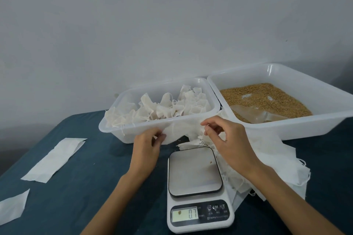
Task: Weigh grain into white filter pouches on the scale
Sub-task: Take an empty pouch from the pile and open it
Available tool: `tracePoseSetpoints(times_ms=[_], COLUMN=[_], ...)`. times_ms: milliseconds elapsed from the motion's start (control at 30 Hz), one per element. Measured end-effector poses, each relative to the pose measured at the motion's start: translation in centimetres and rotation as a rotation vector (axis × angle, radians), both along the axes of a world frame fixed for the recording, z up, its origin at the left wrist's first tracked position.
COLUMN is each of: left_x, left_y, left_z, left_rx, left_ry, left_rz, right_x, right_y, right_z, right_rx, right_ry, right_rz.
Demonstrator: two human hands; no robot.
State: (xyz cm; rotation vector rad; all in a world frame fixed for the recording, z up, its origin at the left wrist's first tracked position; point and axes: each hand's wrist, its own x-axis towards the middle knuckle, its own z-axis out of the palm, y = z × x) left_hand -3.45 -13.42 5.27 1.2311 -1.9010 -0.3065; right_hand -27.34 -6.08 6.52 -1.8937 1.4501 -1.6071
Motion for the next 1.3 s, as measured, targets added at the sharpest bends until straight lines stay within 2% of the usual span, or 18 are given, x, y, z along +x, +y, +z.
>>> tracePoseSetpoints(times_ms=[133, 233, 367, 600, 800, 967, 1067, 1300], left_x=[-2.4, -4.7, -6.6, -5.9, -6.1, -6.1, -6.1, -6.4], left_y=[2.4, 3.5, 3.9, 4.4, 5.1, 5.1, 5.4, 5.7], left_z=[1.4, 2.0, 1.9, 0.7, -0.2, -0.1, 0.1, 0.6], left_rx=[0.342, 0.471, 0.448, 0.345, -0.043, -0.076, -0.047, 0.205], left_ry=[0.539, 0.702, 0.667, 0.561, 0.256, 0.214, 0.267, 0.598], left_rz=[-0.225, -0.318, -0.378, -0.381, -0.262, -0.235, -0.255, -0.376], right_x=[0.2, 0.2, 0.0, -0.2, 0.6, 0.2, -0.1, 0.6], right_y=[-0.1, -0.3, -0.3, -0.2, 0.0, -0.2, -0.4, -0.5], right_z=[0.1, 0.2, 0.6, 0.9, 0.6, 0.3, 0.1, -0.7], right_rx=[0.087, 0.203, 0.302, 0.353, 0.338, 0.270, 0.219, 0.037], right_ry=[-0.155, -0.289, -0.456, -0.510, -0.516, -0.503, -0.465, -0.144], right_rz=[0.117, 0.227, 0.334, 0.364, 0.499, 0.373, 0.296, 0.016])
